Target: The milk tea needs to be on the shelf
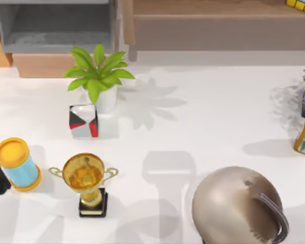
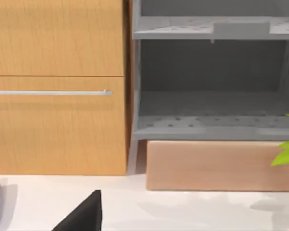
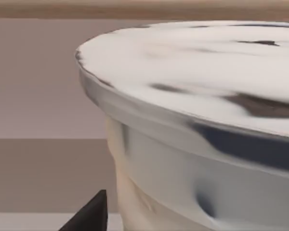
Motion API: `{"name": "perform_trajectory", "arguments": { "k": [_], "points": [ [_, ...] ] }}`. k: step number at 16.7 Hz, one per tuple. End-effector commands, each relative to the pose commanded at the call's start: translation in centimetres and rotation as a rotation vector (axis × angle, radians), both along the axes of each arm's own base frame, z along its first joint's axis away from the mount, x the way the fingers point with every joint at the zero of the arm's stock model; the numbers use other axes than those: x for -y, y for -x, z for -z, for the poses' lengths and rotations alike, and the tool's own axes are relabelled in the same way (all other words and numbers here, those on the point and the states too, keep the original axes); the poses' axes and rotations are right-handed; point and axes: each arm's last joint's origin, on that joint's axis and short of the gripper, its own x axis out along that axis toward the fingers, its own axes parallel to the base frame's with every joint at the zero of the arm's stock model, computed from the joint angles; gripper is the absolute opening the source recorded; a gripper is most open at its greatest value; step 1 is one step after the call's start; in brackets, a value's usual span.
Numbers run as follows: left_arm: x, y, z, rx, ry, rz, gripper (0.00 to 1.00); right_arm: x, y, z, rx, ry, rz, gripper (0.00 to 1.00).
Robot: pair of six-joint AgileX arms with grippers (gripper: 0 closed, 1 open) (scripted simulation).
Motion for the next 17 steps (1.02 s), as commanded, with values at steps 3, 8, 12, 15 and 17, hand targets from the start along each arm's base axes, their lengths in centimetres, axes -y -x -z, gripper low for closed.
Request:
{"name": "perform_trajectory", "arguments": {
  "k": [3,8,12,15,17],
  "points": [
    [0.0,0.0,0.0,0.0,0.0,0.0,1.0,0.0,0.0,0.0,0.0,0.0,0.0,0.62],
    [0.0,0.0,0.0,0.0,0.0,0.0,1.0,0.0,0.0,0.0,0.0,0.0,0.0,0.25],
    [0.0,0.0,0.0,0.0,0.0,0.0,1.0,0.0,0.0,0.0,0.0,0.0,0.0,0.0],
    [0.0,0.0,0.0,0.0,0.0,0.0,1.0,0.0,0.0,0.0,0.0,0.0,0.0,0.0],
    [0.0,0.0,0.0,0.0,0.0,0.0,1.0,0.0,0.0,0.0,0.0,0.0,0.0,0.0]
  ]
}}
